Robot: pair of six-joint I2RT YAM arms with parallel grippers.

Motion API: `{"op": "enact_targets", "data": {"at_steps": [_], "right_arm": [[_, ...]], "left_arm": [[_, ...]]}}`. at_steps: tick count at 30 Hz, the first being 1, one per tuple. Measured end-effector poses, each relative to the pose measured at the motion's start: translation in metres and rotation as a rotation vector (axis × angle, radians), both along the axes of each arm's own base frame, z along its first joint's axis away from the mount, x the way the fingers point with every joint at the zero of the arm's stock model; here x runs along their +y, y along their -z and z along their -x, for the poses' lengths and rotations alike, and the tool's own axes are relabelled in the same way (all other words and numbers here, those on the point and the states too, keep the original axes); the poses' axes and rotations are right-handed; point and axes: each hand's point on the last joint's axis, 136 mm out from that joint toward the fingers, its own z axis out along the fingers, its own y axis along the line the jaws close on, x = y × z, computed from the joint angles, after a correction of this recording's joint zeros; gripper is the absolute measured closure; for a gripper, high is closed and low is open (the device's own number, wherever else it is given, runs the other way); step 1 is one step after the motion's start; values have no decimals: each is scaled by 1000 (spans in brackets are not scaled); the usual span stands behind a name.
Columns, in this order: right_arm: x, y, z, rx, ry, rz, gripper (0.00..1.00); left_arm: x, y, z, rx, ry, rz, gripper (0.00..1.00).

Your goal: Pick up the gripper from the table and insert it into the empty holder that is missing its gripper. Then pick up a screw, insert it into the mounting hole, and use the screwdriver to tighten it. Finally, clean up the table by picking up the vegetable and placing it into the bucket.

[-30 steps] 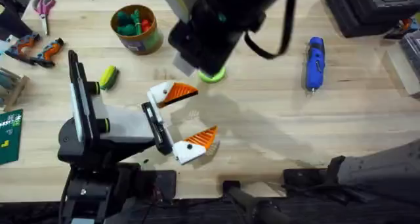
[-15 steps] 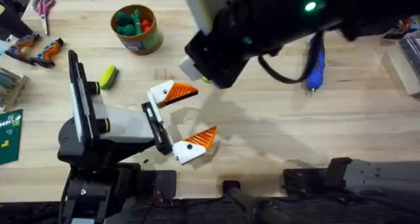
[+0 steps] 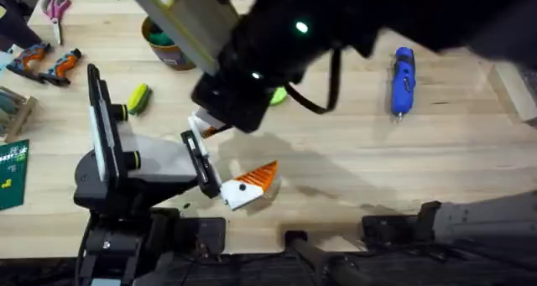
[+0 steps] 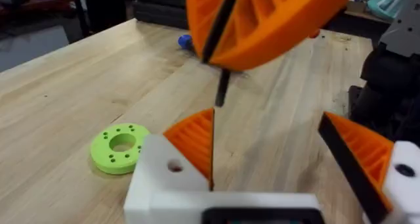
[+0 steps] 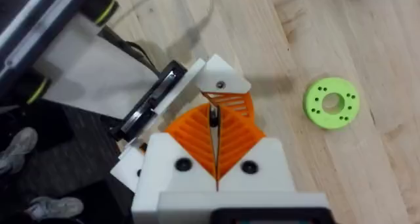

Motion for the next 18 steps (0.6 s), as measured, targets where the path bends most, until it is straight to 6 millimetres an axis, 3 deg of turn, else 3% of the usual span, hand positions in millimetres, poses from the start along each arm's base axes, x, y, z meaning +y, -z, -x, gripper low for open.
{"op": "enact_targets", "data": {"at_steps": [6, 12, 18], "right_arm": [[21, 3, -1, 5, -37, 13, 996], [24, 3, 0, 2, -40, 9, 996], [26, 16, -4, 6, -33, 45, 996]], "left_arm": [[0, 0, 0, 0, 0, 0, 7], [0, 0, 0, 0, 0, 0, 8], [0, 0, 0, 0, 0, 0, 7]]}}
